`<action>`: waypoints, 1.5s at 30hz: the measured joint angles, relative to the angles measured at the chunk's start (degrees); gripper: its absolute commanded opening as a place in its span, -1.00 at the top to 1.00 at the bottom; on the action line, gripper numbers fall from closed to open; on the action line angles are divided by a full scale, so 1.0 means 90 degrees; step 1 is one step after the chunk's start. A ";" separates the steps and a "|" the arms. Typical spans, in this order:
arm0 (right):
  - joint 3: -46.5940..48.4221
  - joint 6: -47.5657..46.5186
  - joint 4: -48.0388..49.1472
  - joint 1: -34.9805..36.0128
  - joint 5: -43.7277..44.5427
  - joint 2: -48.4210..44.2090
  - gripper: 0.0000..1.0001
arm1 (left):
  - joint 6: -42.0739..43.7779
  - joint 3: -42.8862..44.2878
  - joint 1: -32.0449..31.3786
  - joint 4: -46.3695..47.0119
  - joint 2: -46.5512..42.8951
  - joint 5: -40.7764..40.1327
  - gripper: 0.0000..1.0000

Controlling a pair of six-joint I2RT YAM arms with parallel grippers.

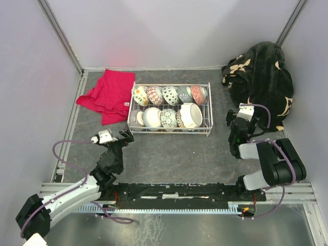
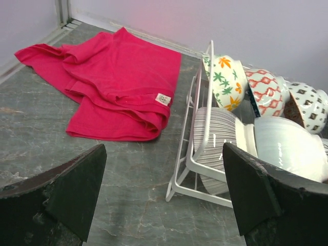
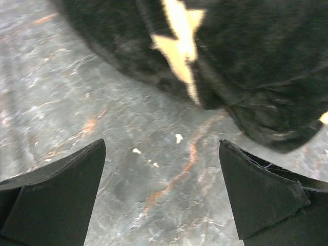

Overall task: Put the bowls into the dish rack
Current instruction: Reset both arms

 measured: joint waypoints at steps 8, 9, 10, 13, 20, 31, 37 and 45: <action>-0.0265 -0.0396 0.1025 0.0019 -0.0882 0.0583 -0.99 | 0.0126 0.0148 0.0882 0.0639 0.1297 0.0270 -0.99; -0.0265 -0.0418 0.1071 0.0019 -0.0933 0.0583 -0.99 | 0.0126 0.0219 0.1037 0.0687 0.1515 0.0352 -0.99; -0.0253 -0.0435 0.1073 0.0022 -0.0954 0.0583 -0.99 | 0.0126 0.0318 0.1246 0.0746 0.1785 0.0452 -0.99; -0.0051 -0.0420 0.0765 -0.0012 -0.1015 0.0583 -0.99 | 0.0121 0.0617 0.1870 0.0879 0.2572 0.0852 -0.98; 0.0102 -0.0391 0.0508 -0.0100 -0.1044 0.0583 -0.99 | 0.0267 0.1035 0.2858 0.1729 0.4209 0.1205 -0.99; 0.0102 -0.0389 0.0459 -0.0107 -0.1090 0.0583 -0.99 | 0.0678 0.1593 0.3366 0.2001 0.4755 0.2149 -0.99; 0.0102 -0.0389 0.0457 -0.0107 -0.1093 0.0583 -0.99 | 0.0687 0.1107 0.3735 0.2040 0.4388 0.2594 -0.99; 0.0104 -0.0389 0.0457 -0.0112 -0.1095 0.0583 -0.99 | 0.0699 0.1183 0.3793 0.2084 0.5217 0.3082 -0.99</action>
